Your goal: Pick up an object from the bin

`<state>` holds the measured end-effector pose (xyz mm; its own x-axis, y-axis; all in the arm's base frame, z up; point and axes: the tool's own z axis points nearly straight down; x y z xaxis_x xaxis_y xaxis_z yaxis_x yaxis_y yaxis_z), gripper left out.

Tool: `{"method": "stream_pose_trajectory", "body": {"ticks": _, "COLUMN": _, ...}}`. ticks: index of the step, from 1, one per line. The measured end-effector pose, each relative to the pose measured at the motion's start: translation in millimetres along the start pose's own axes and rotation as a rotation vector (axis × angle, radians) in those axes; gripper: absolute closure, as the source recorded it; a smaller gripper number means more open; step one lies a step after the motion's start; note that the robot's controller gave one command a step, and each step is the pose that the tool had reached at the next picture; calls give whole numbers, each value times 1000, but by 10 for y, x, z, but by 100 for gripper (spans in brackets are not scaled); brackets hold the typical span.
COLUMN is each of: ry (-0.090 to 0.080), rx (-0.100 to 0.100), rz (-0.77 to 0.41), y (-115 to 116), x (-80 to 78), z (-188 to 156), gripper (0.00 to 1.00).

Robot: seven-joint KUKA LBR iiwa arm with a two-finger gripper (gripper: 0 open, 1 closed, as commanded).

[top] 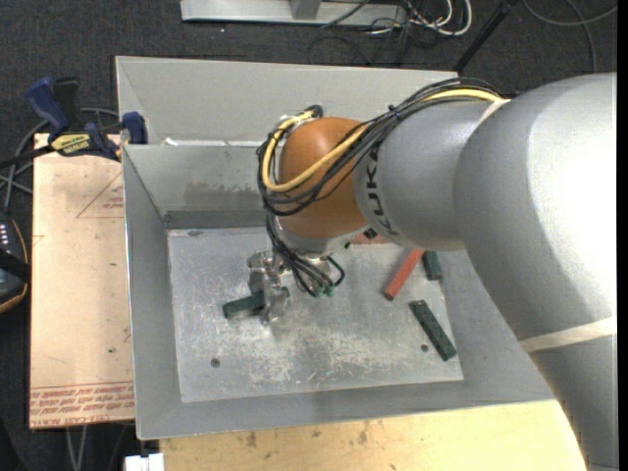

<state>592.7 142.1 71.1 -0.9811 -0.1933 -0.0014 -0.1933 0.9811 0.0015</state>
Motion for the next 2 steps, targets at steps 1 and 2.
{"method": "stream_pose_trajectory", "body": {"ticks": 1, "ry": -11, "rx": 0, "rz": -266, "y": 330, "x": -228, "z": -1651, "gripper": 100}}
{"method": "stream_pose_trajectory", "body": {"ticks": 2, "ry": -3, "rx": 4, "rz": -238, "y": -432, "x": -221, "z": -1719, "gripper": 100}}
